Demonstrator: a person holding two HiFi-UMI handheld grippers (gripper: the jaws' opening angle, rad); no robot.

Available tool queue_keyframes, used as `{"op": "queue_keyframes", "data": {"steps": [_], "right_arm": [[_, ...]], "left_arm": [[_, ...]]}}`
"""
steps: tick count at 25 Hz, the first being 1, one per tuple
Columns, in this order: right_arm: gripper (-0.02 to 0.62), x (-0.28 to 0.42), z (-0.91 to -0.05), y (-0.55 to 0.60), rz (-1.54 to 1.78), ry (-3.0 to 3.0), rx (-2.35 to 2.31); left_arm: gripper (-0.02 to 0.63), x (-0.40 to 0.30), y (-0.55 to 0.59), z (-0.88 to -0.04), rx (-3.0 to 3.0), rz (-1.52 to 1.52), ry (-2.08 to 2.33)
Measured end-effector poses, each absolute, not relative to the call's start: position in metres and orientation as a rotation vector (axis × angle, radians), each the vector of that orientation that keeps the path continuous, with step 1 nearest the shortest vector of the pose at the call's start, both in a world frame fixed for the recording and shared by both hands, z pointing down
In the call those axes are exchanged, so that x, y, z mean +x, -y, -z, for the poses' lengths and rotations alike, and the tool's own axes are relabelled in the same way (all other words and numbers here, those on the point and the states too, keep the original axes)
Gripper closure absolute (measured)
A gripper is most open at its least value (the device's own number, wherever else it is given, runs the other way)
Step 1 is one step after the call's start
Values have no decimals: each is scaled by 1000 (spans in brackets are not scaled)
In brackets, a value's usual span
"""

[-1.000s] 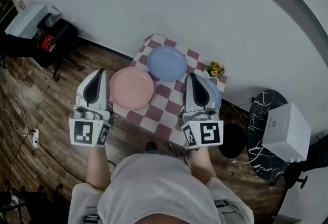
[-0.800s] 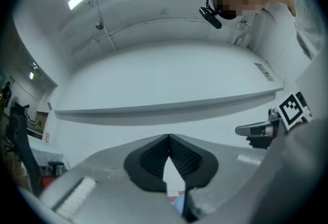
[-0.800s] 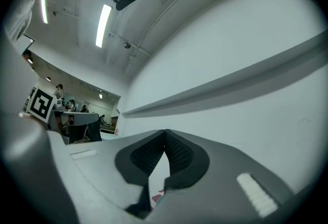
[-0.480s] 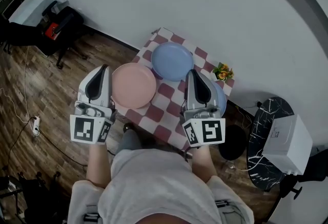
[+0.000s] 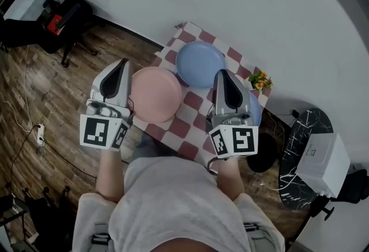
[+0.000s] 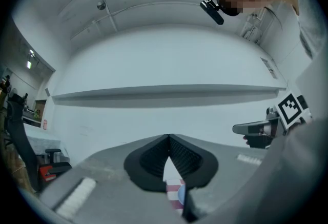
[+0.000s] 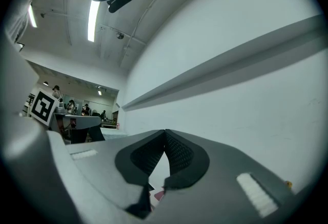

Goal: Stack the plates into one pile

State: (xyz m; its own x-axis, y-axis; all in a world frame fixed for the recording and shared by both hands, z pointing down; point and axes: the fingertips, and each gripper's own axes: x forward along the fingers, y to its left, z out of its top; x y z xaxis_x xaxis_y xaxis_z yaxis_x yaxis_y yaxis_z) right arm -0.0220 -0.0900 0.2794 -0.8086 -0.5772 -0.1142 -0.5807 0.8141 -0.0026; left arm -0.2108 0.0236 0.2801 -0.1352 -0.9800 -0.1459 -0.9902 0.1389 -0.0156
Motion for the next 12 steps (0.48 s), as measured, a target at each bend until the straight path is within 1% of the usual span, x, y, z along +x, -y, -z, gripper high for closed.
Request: {"op": "queue_keyframes", "data": {"steps": [6,12], "right_arm": [[594,-61,-318,114,74,-2967,-977],[594,-89,-380,125,273,-3082,-1029]], "left_arm": [[601,-251,5,-319,-2089,-60,-2337],[601,-281,29,-384,-2241,100,-2399]]}}
